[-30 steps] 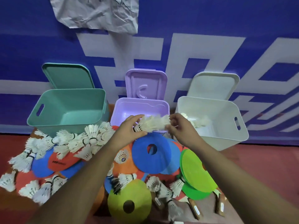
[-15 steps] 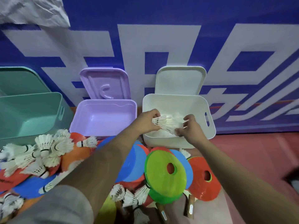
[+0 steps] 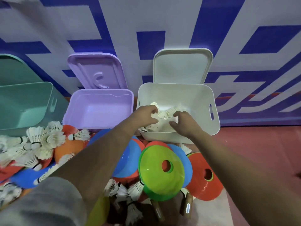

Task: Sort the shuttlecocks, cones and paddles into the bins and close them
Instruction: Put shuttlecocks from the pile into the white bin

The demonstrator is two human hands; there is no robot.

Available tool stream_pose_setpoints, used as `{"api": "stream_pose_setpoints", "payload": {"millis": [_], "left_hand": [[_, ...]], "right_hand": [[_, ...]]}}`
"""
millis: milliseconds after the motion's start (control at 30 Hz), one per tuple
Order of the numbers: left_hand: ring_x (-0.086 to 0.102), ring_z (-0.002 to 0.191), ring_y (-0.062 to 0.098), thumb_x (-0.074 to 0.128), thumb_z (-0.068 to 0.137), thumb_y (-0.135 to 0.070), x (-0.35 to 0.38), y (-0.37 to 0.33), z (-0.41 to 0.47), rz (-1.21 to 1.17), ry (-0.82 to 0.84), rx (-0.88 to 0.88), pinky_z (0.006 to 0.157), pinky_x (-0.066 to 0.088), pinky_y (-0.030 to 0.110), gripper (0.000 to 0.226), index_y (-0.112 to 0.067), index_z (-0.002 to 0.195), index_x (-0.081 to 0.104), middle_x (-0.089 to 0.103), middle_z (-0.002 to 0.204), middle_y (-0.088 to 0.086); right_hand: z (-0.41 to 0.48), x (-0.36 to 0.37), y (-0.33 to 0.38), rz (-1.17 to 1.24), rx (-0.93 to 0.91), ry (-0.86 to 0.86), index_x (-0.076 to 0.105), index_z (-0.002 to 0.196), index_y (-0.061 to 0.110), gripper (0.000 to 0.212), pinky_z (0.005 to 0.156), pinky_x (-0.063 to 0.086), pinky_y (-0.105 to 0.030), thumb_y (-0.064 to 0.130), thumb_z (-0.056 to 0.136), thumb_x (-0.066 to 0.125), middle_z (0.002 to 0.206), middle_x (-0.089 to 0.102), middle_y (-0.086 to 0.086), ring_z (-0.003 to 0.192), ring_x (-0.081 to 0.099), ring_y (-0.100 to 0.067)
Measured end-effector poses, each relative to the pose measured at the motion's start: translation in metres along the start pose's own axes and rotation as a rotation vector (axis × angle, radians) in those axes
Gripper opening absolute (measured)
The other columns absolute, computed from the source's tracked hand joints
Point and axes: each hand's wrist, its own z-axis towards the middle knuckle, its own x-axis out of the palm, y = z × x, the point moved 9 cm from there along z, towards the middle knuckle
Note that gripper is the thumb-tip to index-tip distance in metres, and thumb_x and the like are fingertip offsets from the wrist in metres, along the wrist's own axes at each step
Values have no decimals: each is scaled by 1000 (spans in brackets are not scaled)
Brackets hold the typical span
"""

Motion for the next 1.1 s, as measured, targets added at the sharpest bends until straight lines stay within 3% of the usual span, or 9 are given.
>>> {"api": "stream_pose_setpoints", "payload": {"millis": [100,267,433,567,667,867,1000,1100], "left_hand": [[58,95,6,71,84,-19,-34,-5,-35,-141,-152,62,82,43,12,27,-15,110,64,66,105,-4],[59,89,6,69,86,-13,-78,41,-120,-186,-316,8,82,43,12,21,-14,106,64,63,100,-2],[55,72,12,66,84,-21,-97,142,-218,-215,-385,-196,72,47,32,13,-30,93,62,57,85,-5],[59,88,14,68,87,-17,-107,197,-285,-125,-397,-301,79,49,31,12,-20,98,64,61,97,2],[59,91,15,68,88,-20,-105,224,-318,-130,-373,-328,74,43,23,11,-17,97,63,62,99,2],[54,108,17,70,84,-39,-47,257,-339,20,-29,-257,91,45,33,42,-18,119,60,54,111,0],[43,116,20,68,81,-43,-34,259,-336,246,-19,-84,98,38,33,51,-20,127,60,51,122,1],[37,116,22,65,83,-38,-29,253,-334,369,-22,26,99,34,32,46,-21,126,61,46,123,2]], "right_hand": [[-25,-18,27,118,-91,-100,57,128,10,41,97,41,-31,31,92,61,127,55,-13,115,56,-26],[-74,-12,94,220,-254,-125,60,122,13,34,95,43,-30,26,90,62,121,56,-8,110,58,-20],[-103,39,171,209,-439,-14,63,114,12,27,95,43,-30,20,88,61,111,59,-9,105,57,-21],[-119,92,217,132,-452,77,58,123,7,36,95,37,-29,22,90,61,122,58,-11,114,54,-26],[-133,140,247,99,-484,177,60,116,7,37,97,43,-38,27,86,60,116,59,-13,108,55,-29],[-163,246,276,-121,-422,358,54,111,12,33,85,46,-39,31,86,60,110,52,-12,105,54,-31],[-169,292,274,-230,-338,402,46,132,16,46,93,47,-42,24,88,57,126,50,-10,118,49,-31],[-168,307,275,-322,-308,324,43,137,15,48,96,44,-42,16,90,51,131,48,-10,122,48,-33]]}}
